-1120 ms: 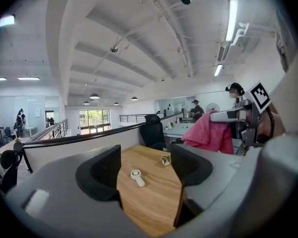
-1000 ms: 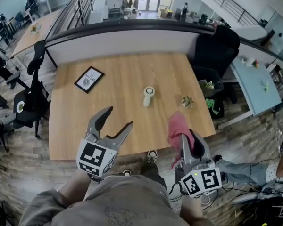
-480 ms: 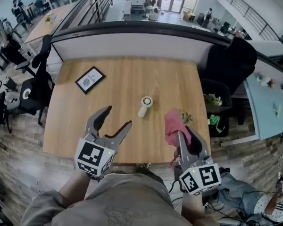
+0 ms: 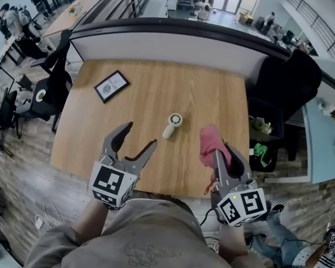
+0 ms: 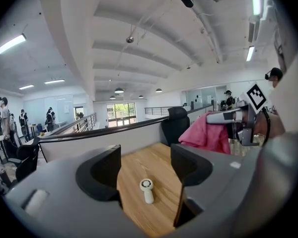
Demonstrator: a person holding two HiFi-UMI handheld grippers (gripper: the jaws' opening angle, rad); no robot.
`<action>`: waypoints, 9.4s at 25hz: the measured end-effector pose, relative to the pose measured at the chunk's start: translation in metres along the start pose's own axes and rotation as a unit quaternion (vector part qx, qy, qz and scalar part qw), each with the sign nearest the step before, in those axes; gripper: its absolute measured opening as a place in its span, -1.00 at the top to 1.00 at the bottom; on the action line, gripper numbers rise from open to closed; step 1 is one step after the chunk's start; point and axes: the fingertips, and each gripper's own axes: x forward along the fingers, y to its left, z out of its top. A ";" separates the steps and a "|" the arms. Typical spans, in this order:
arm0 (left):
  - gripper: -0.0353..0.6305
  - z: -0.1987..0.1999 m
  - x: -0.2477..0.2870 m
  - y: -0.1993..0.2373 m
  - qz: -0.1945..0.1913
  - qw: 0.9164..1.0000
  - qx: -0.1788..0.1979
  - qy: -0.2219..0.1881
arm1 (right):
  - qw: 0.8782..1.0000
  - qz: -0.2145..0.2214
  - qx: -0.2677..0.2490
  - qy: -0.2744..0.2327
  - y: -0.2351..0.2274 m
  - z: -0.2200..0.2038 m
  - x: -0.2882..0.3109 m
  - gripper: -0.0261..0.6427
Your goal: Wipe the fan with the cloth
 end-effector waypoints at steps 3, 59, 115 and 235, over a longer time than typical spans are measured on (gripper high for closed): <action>-0.05 0.003 0.005 -0.004 0.002 1.000 0.006 0.007 | 1.000 0.002 0.008 0.002 -0.010 0.000 0.003 0.71; 0.12 -0.335 0.236 -0.027 -0.155 0.926 -0.081 0.335 | 0.974 -0.075 0.115 0.178 -0.088 -0.208 0.183 0.71; 0.30 -0.346 0.222 -0.032 -0.282 0.921 -0.001 0.270 | 0.951 0.005 0.105 0.289 -0.095 -0.295 0.252 0.71; 0.89 0.023 -0.006 0.070 -0.089 0.992 -0.016 -0.087 | 0.997 -0.002 -0.063 -0.038 0.076 0.042 0.048 0.72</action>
